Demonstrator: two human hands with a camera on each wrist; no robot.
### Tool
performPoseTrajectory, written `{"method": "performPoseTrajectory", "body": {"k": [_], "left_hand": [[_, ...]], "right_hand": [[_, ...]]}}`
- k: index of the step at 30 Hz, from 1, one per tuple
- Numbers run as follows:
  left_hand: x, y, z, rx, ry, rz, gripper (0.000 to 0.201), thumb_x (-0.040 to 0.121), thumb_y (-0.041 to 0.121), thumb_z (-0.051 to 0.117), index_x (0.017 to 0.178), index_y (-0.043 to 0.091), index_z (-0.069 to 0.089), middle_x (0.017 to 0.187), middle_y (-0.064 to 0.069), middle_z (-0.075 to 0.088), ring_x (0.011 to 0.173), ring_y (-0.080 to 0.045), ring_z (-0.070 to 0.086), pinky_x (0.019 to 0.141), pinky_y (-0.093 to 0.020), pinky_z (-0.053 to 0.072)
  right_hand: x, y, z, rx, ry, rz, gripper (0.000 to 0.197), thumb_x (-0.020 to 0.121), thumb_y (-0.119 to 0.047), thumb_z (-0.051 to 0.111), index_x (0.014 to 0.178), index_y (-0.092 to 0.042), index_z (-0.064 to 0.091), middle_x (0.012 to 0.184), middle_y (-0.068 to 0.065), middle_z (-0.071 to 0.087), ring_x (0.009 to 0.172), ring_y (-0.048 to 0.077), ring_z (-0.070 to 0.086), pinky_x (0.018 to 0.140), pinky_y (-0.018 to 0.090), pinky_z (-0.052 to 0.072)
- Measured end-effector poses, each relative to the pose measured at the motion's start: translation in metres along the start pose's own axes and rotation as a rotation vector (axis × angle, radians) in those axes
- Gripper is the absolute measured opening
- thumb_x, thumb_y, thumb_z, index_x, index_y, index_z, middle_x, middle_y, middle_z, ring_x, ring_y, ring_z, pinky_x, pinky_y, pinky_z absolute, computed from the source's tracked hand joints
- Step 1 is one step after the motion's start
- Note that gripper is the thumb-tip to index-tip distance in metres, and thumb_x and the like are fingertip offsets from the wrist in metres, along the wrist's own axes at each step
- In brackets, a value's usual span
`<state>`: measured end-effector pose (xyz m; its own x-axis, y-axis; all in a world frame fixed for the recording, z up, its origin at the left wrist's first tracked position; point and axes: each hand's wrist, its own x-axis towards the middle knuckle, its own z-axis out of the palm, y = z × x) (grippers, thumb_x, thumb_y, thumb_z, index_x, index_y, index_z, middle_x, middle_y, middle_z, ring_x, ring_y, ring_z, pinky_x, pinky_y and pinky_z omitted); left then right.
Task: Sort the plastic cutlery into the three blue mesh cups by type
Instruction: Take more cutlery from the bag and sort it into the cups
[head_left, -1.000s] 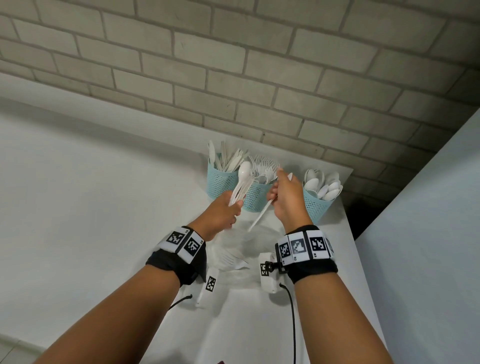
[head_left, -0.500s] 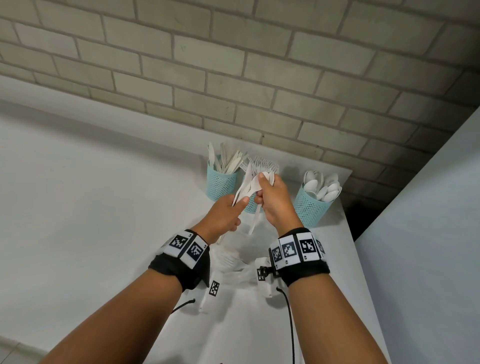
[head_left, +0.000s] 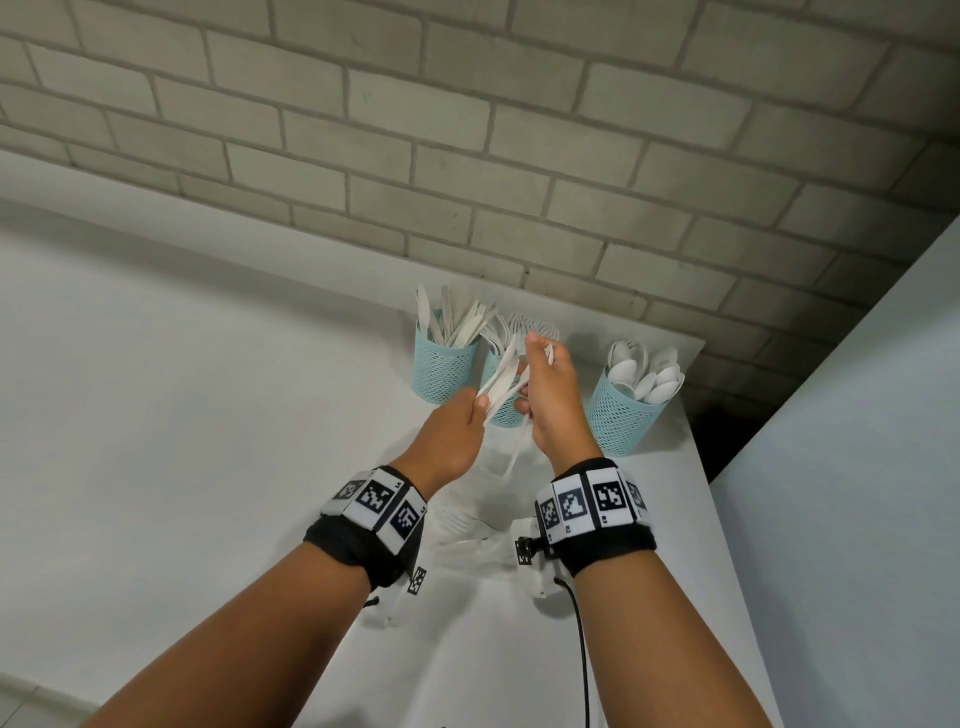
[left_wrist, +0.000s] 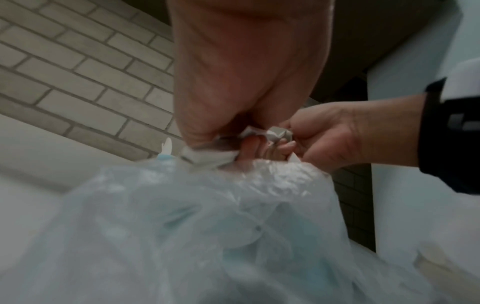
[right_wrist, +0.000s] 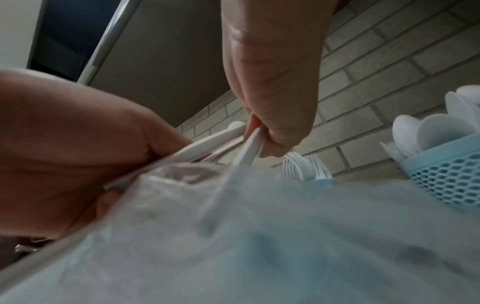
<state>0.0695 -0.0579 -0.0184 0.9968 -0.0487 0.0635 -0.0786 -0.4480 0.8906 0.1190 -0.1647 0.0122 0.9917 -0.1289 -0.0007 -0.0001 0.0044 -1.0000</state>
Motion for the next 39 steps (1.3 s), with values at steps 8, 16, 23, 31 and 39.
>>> {"method": "performPoseTrajectory", "body": {"k": [8, 16, 23, 31, 39], "left_hand": [[-0.002, 0.0, 0.002, 0.154, 0.063, 0.012, 0.032, 0.103, 0.031, 0.022, 0.098, 0.01, 0.046, 0.085, -0.005, 0.052, 0.075, -0.02, 0.047, 0.068, -0.029, 0.035], [-0.001, 0.004, -0.001, 0.071, -0.023, -0.04, 0.031, 0.101, 0.029, 0.032, 0.116, 0.01, 0.05, 0.09, -0.004, 0.054, 0.08, -0.02, 0.049, 0.072, -0.03, 0.039], [-0.002, -0.006, -0.009, -0.075, -0.13, -0.141, 0.017, 0.095, 0.025, 0.051, 0.094, 0.008, 0.053, 0.068, 0.002, 0.042, 0.057, -0.011, 0.036, 0.05, -0.021, 0.029], [0.006, 0.004, -0.017, -0.718, -0.167, -0.423, 0.02, 0.098, 0.021, 0.047, 0.089, 0.008, 0.06, 0.078, -0.007, 0.064, 0.055, -0.012, 0.061, 0.046, -0.016, 0.048], [0.001, 0.014, -0.022, -1.091, -0.363, -0.512, 0.034, 0.1, 0.029, 0.037, 0.108, 0.002, 0.058, 0.09, -0.02, 0.071, 0.075, -0.031, 0.072, 0.068, -0.038, 0.059]], "right_hand": [[0.003, 0.004, -0.002, -0.125, 0.065, -0.043, 0.008, 0.089, -0.013, 0.052, 0.086, -0.019, 0.048, 0.082, 0.003, 0.057, 0.066, 0.017, 0.055, 0.047, 0.022, 0.041], [0.006, 0.009, -0.008, -0.237, 0.077, -0.074, 0.015, 0.088, -0.013, 0.049, 0.075, -0.019, 0.055, 0.074, 0.002, 0.056, 0.066, 0.018, 0.053, 0.058, 0.027, 0.042], [0.022, -0.005, -0.028, 0.019, 0.235, 0.061, 0.013, 0.097, -0.013, 0.036, 0.107, -0.013, 0.045, 0.086, 0.008, 0.054, 0.06, 0.014, 0.048, 0.044, 0.022, 0.036], [0.011, -0.018, -0.025, 0.365, 0.179, 0.036, 0.015, 0.097, -0.002, 0.032, 0.105, -0.009, 0.042, 0.082, 0.012, 0.061, 0.062, 0.018, 0.063, 0.053, 0.025, 0.053], [-0.001, -0.018, -0.02, 0.412, 0.178, -0.121, 0.035, 0.091, 0.014, 0.029, 0.111, -0.015, 0.036, 0.088, 0.007, 0.057, 0.07, 0.017, 0.064, 0.064, 0.023, 0.056]]}}
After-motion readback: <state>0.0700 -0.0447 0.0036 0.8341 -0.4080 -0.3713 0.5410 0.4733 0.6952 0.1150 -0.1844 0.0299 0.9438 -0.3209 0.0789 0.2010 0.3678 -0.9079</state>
